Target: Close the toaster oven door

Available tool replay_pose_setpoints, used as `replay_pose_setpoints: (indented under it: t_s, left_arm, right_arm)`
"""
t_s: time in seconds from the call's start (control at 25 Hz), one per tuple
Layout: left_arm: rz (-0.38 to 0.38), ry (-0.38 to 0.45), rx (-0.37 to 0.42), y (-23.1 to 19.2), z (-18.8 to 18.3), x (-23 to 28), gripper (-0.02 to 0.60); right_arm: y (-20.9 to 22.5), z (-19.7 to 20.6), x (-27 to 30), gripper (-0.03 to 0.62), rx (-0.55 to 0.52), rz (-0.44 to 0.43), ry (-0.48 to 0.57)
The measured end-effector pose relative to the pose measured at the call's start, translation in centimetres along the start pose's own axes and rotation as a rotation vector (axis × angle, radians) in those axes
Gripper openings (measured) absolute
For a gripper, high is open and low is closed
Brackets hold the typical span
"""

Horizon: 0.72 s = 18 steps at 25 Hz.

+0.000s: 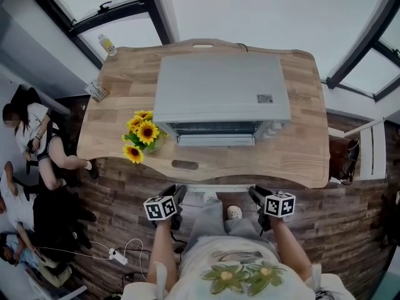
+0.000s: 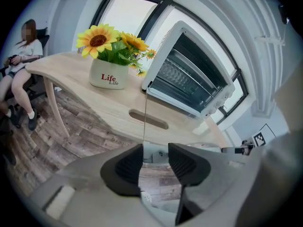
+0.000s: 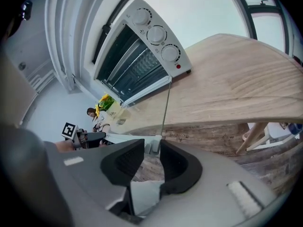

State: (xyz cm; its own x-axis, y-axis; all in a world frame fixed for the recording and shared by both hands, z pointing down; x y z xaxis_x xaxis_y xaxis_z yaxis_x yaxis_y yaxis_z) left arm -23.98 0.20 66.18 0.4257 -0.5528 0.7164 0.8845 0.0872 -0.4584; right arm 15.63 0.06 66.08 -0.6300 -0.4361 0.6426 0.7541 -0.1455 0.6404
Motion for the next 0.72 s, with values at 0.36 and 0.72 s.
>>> replay_pose_setpoints:
  t_s: [0.36,0.72]
  left_arm:
    - [-0.011,0.054,0.007,0.8,-0.7,-1.3,0.172]
    - [-0.018,0.089,0.010,1.5,-1.4,-2.4,0.170]
  right_arm:
    - [-0.8,-0.7,-1.2,0.110,0.002,-0.040,0.034]
    - [-1.4,-1.1,-2.2,0.114,-0.007,-0.077,0.082]
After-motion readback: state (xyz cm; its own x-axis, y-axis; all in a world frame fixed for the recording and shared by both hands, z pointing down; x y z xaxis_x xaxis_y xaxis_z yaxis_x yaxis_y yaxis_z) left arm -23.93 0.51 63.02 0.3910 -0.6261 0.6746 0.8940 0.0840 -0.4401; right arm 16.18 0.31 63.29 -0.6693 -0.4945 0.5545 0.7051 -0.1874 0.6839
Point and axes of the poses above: the fingertips, and each gripper's own axes: x forward along the fingers, y to its right, z out of its underside, the point moved 9 cm from there along -x, backward along the fingers, and after that the axes turned 3 degrees about x, right-handed, at the moved point
